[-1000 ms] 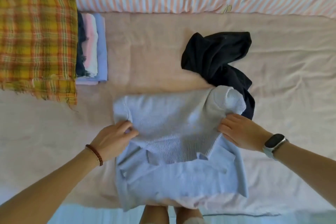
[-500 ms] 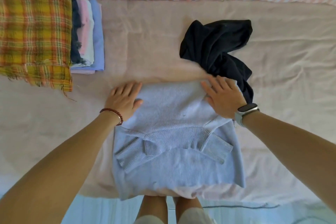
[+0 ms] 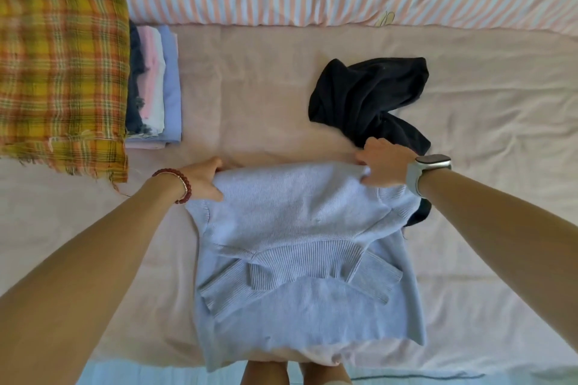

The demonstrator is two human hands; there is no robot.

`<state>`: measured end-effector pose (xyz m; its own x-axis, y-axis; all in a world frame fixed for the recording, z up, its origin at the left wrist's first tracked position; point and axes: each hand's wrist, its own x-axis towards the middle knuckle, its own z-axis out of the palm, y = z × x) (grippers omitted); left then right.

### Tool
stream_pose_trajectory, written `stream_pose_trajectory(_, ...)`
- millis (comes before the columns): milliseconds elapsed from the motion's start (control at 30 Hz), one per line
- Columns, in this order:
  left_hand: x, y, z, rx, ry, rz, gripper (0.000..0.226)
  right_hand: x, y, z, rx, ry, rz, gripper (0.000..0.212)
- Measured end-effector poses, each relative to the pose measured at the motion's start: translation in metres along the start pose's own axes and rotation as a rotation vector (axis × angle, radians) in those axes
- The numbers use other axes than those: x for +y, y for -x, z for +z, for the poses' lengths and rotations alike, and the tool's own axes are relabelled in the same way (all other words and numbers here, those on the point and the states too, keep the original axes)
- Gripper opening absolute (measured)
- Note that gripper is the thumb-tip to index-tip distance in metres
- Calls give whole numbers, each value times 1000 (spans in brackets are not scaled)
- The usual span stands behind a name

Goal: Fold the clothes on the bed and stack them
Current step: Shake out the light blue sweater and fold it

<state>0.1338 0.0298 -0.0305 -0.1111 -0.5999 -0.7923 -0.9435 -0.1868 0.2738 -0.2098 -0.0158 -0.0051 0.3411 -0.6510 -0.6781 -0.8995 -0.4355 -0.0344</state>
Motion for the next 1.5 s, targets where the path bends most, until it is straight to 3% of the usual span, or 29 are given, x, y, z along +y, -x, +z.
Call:
stream_pose_trajectory(133,0,9,-4,15,-17,30,58,7,13,-1,-62,-33,33,44)
stream_pose_trajectory(233,4,18,-16,103,-73,79,44,11,21,-12,-38,-8,73,28)
stream_pose_trajectory(300,9,25,-31,219,-96,94,41,12,25,-26,70,-42,105,15)
stream_pose_trajectory(367,16,36,-48,453,-133,102,45,11,32,-38,261,-84,147,12)
stream_pose_trajectory(433,21,55,-55,753,-202,157,43,7,45,-42,472,-77,159,17)
stream_pose_trajectory(500,24,77,-45,888,-295,231,43,-1,62,-31,648,-60,70,29)
stream_pose_trajectory(567,21,97,-17,886,-358,268,49,-12,83,-10,755,-14,-57,40)
stream_pose_trajectory(667,6,114,38,798,-452,285,53,-25,107,34,759,20,-160,47)
stream_pose_trajectory(833,-17,125,114,673,-445,301,38,-34,129,103,554,44,-184,55)
stream_pose_trajectory(933,-13,128,136,455,-460,234,52,-44,134,126,415,46,-122,63)
stream_pose_trajectory(967,-10,127,137,444,-443,213,47,-47,133,128,381,24,-111,62)
stream_pose_trajectory(1033,-1,123,131,527,-337,176,27,-54,132,123,426,-34,-80,44)
stream_pose_trajectory(1100,11,114,129,656,-264,157,37,-62,126,115,558,-112,-80,32)
stream_pose_trajectory(1167,29,104,131,719,-282,179,51,-73,116,106,608,-140,-64,41)
stream_pose_trajectory(1367,51,51,151,688,-323,105,64,-93,63,114,357,-151,144,57)
stream_pose_trajectory(1500,42,22,163,652,-354,59,65,-95,39,136,305,-168,193,58)
